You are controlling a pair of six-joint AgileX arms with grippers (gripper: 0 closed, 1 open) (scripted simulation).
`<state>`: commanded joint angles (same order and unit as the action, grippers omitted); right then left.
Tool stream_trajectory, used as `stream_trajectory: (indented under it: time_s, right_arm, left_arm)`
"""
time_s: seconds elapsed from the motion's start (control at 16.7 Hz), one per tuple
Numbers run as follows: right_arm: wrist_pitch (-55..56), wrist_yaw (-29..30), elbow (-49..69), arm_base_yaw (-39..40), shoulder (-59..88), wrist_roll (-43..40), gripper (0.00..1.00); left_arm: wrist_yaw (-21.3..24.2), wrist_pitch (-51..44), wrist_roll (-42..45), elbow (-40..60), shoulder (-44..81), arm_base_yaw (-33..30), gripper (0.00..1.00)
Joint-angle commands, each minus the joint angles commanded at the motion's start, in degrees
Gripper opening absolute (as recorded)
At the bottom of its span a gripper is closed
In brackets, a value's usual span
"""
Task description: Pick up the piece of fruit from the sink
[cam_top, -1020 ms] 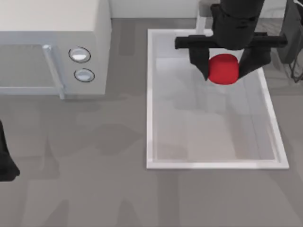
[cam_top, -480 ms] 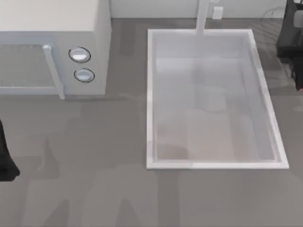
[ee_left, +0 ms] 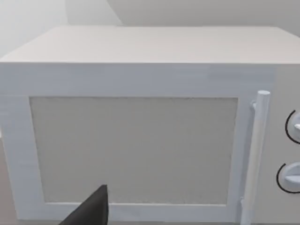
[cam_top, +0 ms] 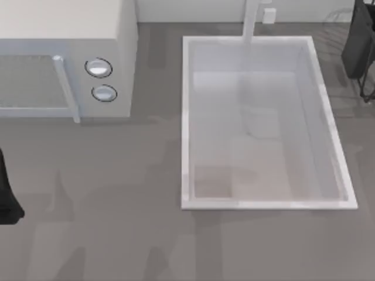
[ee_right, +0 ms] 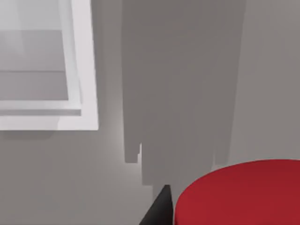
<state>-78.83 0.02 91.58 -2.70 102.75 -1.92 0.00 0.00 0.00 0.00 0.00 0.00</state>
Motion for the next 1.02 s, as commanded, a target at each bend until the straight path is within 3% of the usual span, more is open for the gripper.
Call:
stream_trajectory:
  time_s: [0.3,0.72,1.02]
  right_arm:
    - [3.9,0.1,-3.8,0.2,1.0,0.2,0.0]
    - [22.8,0.0,-18.8,0.2,3.7,0.3,0.0]
    - [24.4,0.0,-20.3,0.2,4.0,0.3,0.0]
  left_arm:
    - [0.0,0.0,0.0,0.0,0.0,0.0,1.0]
    - [0.0,0.0,0.0,0.0,0.0,0.0,1.0]
    - [0.0,0.0,0.0,0.0,0.0,0.0,1.0]
